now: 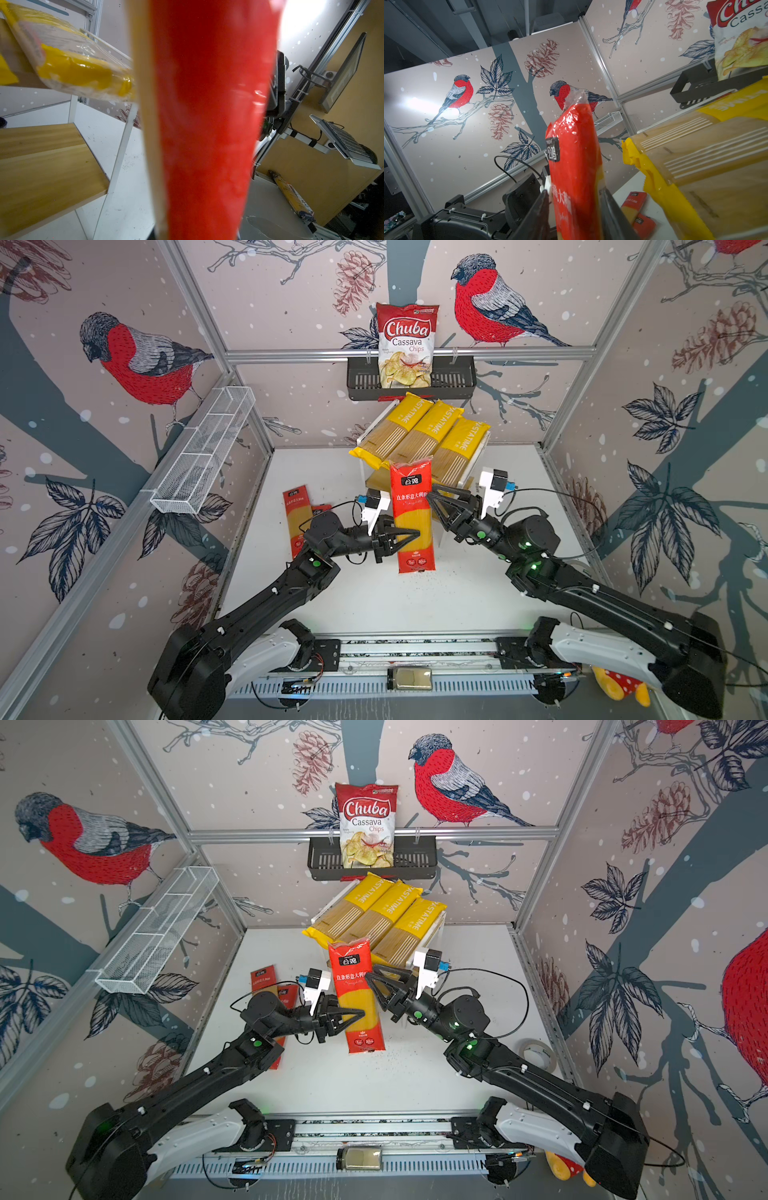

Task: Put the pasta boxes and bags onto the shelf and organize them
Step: 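Close the left gripper on the red pack's lower part while the right holds it, then hold the red pack with both grippers and raise it toward the shelf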

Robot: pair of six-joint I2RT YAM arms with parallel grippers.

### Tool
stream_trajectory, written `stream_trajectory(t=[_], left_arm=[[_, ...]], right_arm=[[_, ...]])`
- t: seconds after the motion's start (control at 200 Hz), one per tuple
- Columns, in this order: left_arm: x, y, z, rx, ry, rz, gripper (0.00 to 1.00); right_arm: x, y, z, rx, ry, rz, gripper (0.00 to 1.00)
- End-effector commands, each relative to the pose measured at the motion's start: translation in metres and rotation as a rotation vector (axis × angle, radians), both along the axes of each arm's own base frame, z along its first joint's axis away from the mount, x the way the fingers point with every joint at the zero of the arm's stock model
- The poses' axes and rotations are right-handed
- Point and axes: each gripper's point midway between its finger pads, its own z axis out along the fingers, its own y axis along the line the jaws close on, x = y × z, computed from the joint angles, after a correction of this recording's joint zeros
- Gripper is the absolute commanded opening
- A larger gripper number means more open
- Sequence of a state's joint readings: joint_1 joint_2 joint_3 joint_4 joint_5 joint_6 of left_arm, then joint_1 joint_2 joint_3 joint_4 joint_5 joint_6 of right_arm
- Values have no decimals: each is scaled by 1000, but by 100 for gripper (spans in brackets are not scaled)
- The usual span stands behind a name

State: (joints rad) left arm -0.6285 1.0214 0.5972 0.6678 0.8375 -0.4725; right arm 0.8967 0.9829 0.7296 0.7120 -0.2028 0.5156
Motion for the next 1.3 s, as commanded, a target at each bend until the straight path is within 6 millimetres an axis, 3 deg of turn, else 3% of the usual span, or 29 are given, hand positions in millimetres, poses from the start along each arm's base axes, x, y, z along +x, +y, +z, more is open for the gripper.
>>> stream_trajectory(t=[0.0,0.19,0.575,0.695,0.86,1.106,1.296], left_arm=[[-6,3,24,-54,-119,-12,14],[-7,-1,15,-24,-104,-40,11],[-16,-15,2,62,-150,-115,11],[-15,-17,-3,82,-143,-118,11],[-5,-16,-1,92,-139,-58,12],[-3,-15,4,96,-139,-44,18],[-4,-13,12,85,-134,-36,32]], right_arm=[[-2,-1,-13,-85,-21,17,57],[-1,-3,-22,-210,-60,14,73],[-9,34,-39,-376,-128,196,70],[-19,40,-33,-347,-147,276,62],[-23,40,-30,-330,-145,310,37],[-22,38,-28,-302,-134,304,25],[-16,36,-22,-275,-129,261,16]])
